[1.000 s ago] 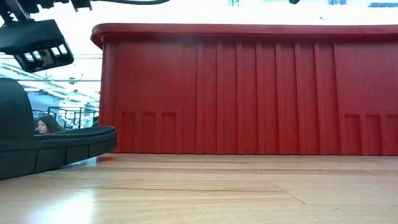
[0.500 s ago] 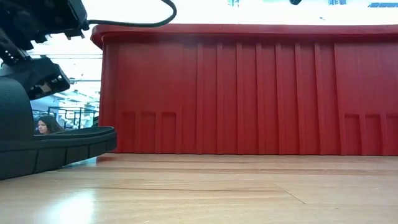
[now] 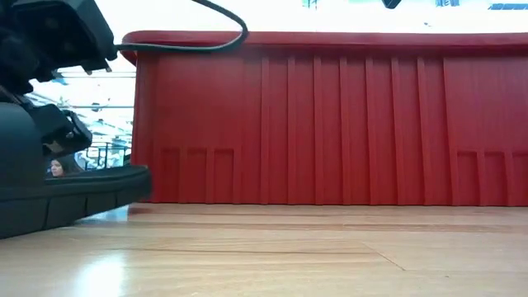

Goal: Pick and place slides into bin
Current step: Put the black slide on top of the other black slide into the red bin

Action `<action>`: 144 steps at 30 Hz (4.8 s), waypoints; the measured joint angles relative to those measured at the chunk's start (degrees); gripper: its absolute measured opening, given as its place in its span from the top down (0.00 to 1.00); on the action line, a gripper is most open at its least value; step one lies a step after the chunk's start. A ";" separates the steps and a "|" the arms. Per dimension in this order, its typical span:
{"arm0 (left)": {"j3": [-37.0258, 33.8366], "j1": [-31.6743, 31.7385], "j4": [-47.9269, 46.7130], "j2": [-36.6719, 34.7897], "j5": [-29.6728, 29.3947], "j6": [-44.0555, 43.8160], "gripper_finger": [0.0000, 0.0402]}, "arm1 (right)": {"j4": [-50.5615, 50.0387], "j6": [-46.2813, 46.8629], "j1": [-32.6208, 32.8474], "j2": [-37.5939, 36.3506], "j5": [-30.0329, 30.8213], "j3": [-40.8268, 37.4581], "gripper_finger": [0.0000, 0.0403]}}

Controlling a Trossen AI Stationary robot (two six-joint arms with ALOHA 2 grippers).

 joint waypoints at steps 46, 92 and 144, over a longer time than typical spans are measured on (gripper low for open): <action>53.19 23.69 -48.65 -21.52 -17.88 40.61 1.00 | -0.42 -10.65 -0.04 3.49 3.44 0.00 1.00; 96.54 54.54 -71.49 35.54 29.52 62.05 1.00 | -28.03 -37.82 -23.48 13.62 -6.54 14.26 0.97; 95.95 54.69 -78.64 35.42 30.29 70.38 1.00 | -30.44 -58.54 -21.09 36.13 -7.82 27.25 0.65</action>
